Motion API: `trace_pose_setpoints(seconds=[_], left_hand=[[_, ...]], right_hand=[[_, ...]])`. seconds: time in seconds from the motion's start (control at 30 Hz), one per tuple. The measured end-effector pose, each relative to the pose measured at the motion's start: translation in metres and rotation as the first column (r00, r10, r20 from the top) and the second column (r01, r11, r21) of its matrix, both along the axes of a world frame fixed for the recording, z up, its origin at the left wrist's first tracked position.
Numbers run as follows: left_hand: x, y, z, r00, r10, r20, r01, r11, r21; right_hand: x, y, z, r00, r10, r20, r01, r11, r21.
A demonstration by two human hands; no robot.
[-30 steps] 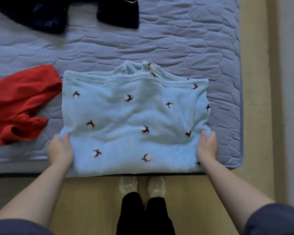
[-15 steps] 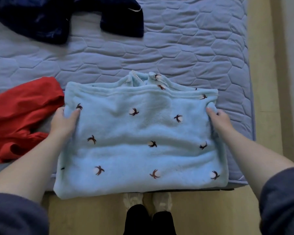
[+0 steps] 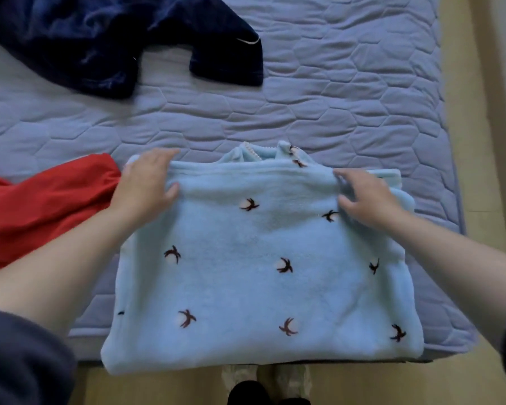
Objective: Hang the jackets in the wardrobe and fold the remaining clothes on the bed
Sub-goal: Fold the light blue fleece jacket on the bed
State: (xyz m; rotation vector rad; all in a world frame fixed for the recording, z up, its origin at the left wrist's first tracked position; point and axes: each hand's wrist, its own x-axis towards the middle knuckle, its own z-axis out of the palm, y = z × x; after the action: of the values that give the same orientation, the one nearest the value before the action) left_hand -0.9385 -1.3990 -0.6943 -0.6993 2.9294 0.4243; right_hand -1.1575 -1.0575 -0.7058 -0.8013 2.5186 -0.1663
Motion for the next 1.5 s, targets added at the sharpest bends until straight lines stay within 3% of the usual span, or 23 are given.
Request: trace_pose_setpoints(seconds=[0.1, 0.23, 0.37, 0.43, 0.5, 0.6, 0.67, 0.7, 0.8, 0.87, 1.0, 1.13, 1.23, 1.3, 1.33, 1.37, 1.43, 1.5], left_hand=[[-0.024, 0.01, -0.008, 0.983, -0.128, 0.134, 0.119, 0.991, 0.068], [-0.034, 0.014, -0.015, 0.968, -0.219, 0.123, 0.218, 0.976, 0.025], [-0.049, 0.006, -0.005, 0.925, -0.239, 0.294, 0.202, 0.968, 0.149], [-0.057, 0.004, 0.002, 0.946, -0.249, 0.207, 0.233, 0.967, 0.1], [-0.065, -0.002, 0.01, 0.978, -0.21, 0.001, 0.21, 0.978, 0.004], [-0.079, -0.012, 0.018, 0.968, -0.157, -0.196, 0.123, 0.977, -0.177], [-0.091, -0.01, 0.011, 0.976, -0.078, -0.202, 0.032, 0.974, -0.224], [-0.097, -0.006, 0.004, 0.991, -0.018, -0.136, -0.011, 0.978, -0.207], [-0.098, 0.023, -0.026, 0.972, 0.137, 0.193, -0.115, 0.986, -0.12], [-0.086, 0.039, -0.039, 0.962, 0.174, 0.21, -0.159, 0.984, -0.084], [-0.032, 0.058, -0.03, 0.981, 0.195, 0.003, -0.195, 0.978, 0.075], [0.054, 0.081, -0.004, 0.965, 0.261, 0.04, -0.264, 0.958, 0.113], [0.112, 0.107, 0.005, 0.931, 0.356, 0.081, -0.361, 0.931, 0.052], [0.146, 0.125, 0.002, 0.833, 0.54, 0.119, -0.551, 0.829, 0.095], [0.158, 0.133, 0.0, 0.732, 0.671, 0.114, -0.68, 0.713, 0.173], [0.166, 0.141, -0.002, 0.593, 0.8, 0.092, -0.786, 0.551, 0.279], [0.177, 0.16, -0.006, 0.218, 0.973, 0.077, -0.883, 0.163, 0.44], [0.182, 0.182, -0.008, -0.17, 0.976, 0.136, -0.814, -0.217, 0.539]], right_hand=[[-0.002, -0.029, -0.004, 0.995, 0.087, 0.056, -0.089, 0.996, 0.033], [-0.01, -0.04, 0.003, 0.993, 0.014, 0.121, -0.011, 1.0, -0.023], [-0.024, -0.041, 0.022, 0.979, -0.003, 0.202, 0.013, 0.999, -0.046], [-0.034, -0.045, 0.029, 0.978, 0.006, 0.208, 0.016, 0.995, -0.1], [-0.044, -0.051, 0.034, 0.98, -0.028, 0.199, 0.069, 0.976, -0.206], [-0.058, -0.063, 0.033, 0.987, -0.161, 0.011, 0.157, 0.944, -0.291], [-0.059, -0.074, 0.023, 0.955, -0.272, -0.12, 0.231, 0.934, -0.273], [-0.056, -0.079, 0.014, 0.941, -0.3, -0.154, 0.263, 0.939, -0.221], [-0.032, -0.091, -0.019, 0.969, -0.225, -0.097, 0.234, 0.968, 0.087], [-0.017, -0.095, -0.032, 0.98, -0.198, -0.037, 0.201, 0.963, 0.181], [-0.018, -0.104, -0.016, 0.979, -0.204, 0.011, 0.204, 0.978, 0.038], [-0.011, -0.132, 0.017, 0.987, 0.041, 0.159, -0.027, 0.995, -0.092], [0.002, -0.16, 0.025, 0.929, 0.203, 0.309, -0.211, 0.978, -0.01], [0.005, -0.174, 0.02, 0.907, 0.251, 0.338, -0.297, 0.95, 0.093], [0.005, -0.179, 0.015, 0.906, 0.27, 0.325, -0.327, 0.935, 0.137], [0.001, -0.18, 0.012, 0.911, 0.273, 0.31, -0.337, 0.925, 0.174], [-0.002, -0.183, 0.005, 0.91, 0.252, 0.33, -0.334, 0.917, 0.22], [-0.003, -0.184, 0.001, 0.909, 0.211, 0.36, -0.31, 0.919, 0.245]])
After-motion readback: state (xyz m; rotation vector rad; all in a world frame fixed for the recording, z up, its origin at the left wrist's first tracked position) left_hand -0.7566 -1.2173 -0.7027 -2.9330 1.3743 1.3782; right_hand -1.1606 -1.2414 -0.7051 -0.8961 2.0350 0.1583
